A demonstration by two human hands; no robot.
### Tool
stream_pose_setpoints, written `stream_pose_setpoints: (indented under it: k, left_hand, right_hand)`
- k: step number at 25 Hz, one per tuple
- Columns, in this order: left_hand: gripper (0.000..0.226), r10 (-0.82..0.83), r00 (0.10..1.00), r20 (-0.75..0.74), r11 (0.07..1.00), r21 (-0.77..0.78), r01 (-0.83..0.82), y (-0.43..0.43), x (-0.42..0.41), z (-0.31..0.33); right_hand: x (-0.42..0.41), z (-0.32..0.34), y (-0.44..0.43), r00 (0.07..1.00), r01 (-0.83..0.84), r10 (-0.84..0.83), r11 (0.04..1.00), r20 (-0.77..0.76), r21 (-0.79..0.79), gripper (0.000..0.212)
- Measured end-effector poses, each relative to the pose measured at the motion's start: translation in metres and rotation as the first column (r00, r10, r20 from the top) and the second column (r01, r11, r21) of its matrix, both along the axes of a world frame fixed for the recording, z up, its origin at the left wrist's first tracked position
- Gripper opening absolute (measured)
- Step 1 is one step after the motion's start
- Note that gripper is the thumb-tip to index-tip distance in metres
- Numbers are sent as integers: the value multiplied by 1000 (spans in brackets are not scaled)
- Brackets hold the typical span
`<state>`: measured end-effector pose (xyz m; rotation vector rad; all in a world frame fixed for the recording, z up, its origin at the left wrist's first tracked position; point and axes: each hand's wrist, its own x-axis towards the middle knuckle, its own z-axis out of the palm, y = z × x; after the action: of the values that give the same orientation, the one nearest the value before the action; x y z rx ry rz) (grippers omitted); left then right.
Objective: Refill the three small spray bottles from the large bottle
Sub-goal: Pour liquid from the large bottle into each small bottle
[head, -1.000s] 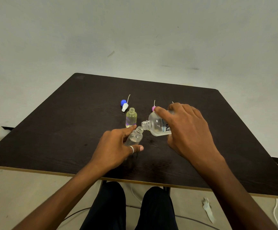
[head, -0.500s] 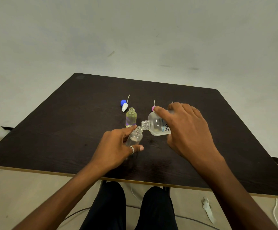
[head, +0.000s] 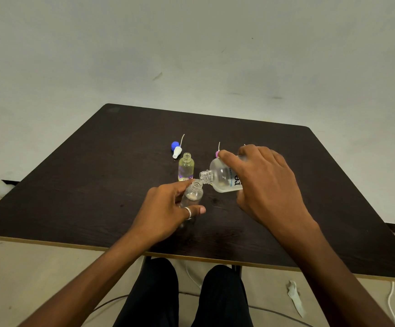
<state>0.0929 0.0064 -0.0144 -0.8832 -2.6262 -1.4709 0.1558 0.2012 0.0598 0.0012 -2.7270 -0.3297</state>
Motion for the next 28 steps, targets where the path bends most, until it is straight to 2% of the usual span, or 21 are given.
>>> stream_pose_setpoints:
  k: [28]
  left_hand:
    - [40,-9,999,42,1000,11,9,1,-1,-2]
  right_hand:
    - [-1,-1,1,1000,-14,14,1000,-21,-2,78]
